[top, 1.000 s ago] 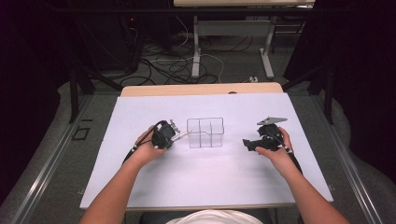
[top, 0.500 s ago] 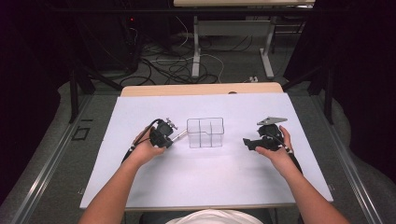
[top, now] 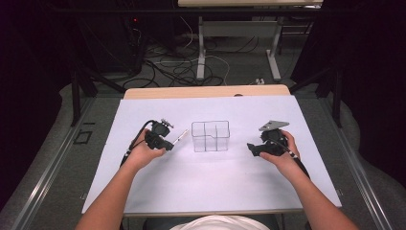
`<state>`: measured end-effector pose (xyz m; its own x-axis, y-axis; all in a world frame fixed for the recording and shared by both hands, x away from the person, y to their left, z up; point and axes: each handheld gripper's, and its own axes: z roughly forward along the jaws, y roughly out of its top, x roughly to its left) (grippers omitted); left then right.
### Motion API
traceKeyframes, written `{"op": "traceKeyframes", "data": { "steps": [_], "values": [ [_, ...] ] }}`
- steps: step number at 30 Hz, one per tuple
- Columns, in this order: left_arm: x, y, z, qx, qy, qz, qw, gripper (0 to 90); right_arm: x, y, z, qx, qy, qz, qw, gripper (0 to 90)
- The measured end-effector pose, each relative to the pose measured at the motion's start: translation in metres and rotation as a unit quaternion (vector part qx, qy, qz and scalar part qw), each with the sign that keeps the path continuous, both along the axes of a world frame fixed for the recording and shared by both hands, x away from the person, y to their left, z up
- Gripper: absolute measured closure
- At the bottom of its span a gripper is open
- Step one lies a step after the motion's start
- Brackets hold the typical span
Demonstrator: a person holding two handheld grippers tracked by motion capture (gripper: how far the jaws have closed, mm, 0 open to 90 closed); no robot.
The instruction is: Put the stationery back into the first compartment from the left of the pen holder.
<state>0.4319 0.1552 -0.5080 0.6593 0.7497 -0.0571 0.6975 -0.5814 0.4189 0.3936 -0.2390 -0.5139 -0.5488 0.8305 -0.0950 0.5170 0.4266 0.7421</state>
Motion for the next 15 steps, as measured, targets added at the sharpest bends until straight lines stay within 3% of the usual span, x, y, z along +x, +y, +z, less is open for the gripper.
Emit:
{"op": "traceKeyframes", "data": {
  "steps": [6,15],
  "values": [
    [-0.007,0.008,0.014,-0.014,0.0,0.012,0.9998,79.7,-0.005,0.009,0.005,-0.042,-0.034,0.034,0.9979,22.2],
    [-0.027,0.016,0.035,-0.057,-0.006,0.019,0.9982,79.7,-0.01,0.019,0.008,-0.062,-0.054,0.083,0.9931,28.2]
  ]
}}
